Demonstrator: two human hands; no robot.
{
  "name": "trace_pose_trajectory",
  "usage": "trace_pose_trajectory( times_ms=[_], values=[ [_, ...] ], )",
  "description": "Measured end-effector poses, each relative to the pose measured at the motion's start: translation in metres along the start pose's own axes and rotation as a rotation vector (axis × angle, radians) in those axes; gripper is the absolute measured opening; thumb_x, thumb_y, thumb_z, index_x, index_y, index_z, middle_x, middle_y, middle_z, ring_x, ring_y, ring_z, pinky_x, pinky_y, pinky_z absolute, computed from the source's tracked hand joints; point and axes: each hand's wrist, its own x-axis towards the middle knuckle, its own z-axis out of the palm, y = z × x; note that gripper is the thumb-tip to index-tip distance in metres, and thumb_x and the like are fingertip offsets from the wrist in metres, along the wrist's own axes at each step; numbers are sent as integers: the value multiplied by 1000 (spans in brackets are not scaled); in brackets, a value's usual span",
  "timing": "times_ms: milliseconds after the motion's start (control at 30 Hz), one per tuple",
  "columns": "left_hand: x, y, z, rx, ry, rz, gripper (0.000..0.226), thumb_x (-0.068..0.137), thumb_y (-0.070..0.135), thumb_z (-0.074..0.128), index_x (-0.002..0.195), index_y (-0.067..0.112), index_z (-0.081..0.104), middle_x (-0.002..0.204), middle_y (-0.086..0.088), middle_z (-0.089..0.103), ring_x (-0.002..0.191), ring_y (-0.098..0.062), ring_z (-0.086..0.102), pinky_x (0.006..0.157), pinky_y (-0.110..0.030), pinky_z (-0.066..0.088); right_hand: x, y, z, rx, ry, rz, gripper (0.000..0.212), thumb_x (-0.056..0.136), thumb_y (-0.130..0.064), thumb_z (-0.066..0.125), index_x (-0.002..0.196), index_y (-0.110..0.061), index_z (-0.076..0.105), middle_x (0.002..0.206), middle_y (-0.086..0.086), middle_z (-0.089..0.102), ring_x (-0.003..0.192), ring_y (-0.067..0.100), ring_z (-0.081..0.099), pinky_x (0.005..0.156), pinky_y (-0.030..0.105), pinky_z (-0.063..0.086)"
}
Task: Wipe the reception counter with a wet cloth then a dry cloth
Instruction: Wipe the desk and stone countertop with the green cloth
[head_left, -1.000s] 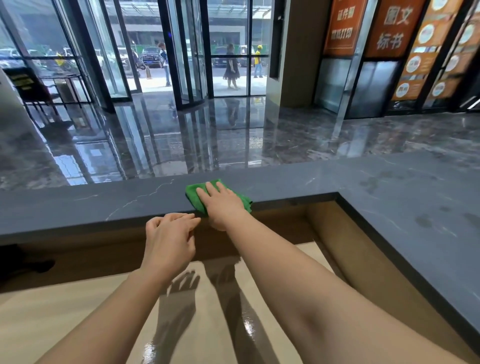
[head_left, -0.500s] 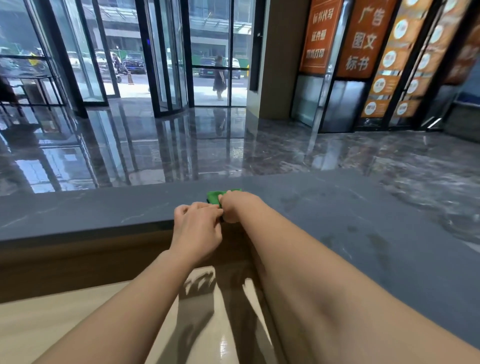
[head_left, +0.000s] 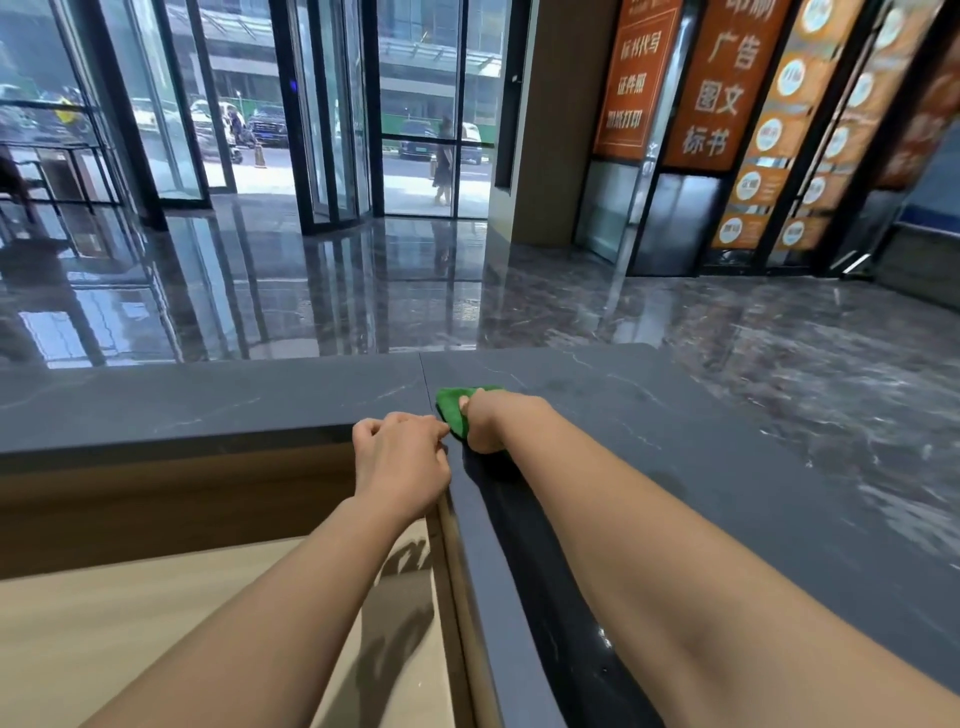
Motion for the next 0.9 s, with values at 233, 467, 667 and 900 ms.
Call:
trace_pose_trajectory(
  times_ms=[233, 467, 667, 900],
  values=[
    [-2, 0, -6, 13, -22, 28, 33, 94, 20, 46, 121, 31, 64, 127, 10, 61, 123, -15, 47, 99, -35, 23, -8, -2, 5, 4, -5, 11, 74, 96, -17, 49, 156, -17, 7, 162, 11, 8, 147, 35, 14, 116, 49, 27],
    [12, -3, -3, -5, -33, 57, 26, 93, 20, 46, 105, 28, 67, 101, 8, 66, 109, -15, 52, 93, -35, 24, -8, -3, 1, 19, -29, 21, 74, 95, -15, 48, 156, -18, 7, 162, 12, 7, 148, 34, 12, 116, 50, 25],
    [10, 2, 4, 10, -49, 66, 21, 91, 20, 44, 90, 29, 63, 84, 8, 62, 98, -14, 54, 90, -35, 26, -7, -1, 2, 30, -32, 1, 71, 96, -19, 48, 156, -16, 10, 162, 12, 7, 148, 35, 13, 116, 50, 26],
    [20, 16, 10, 21, -35, 24, 21, 92, 21, 44, 92, 29, 63, 83, 9, 63, 95, -14, 54, 93, -36, 27, 5, 7, 13, 23, 35, -83, 72, 97, -28, 46, 156, -15, 6, 162, 13, 5, 148, 35, 8, 119, 48, 20]
  ],
)
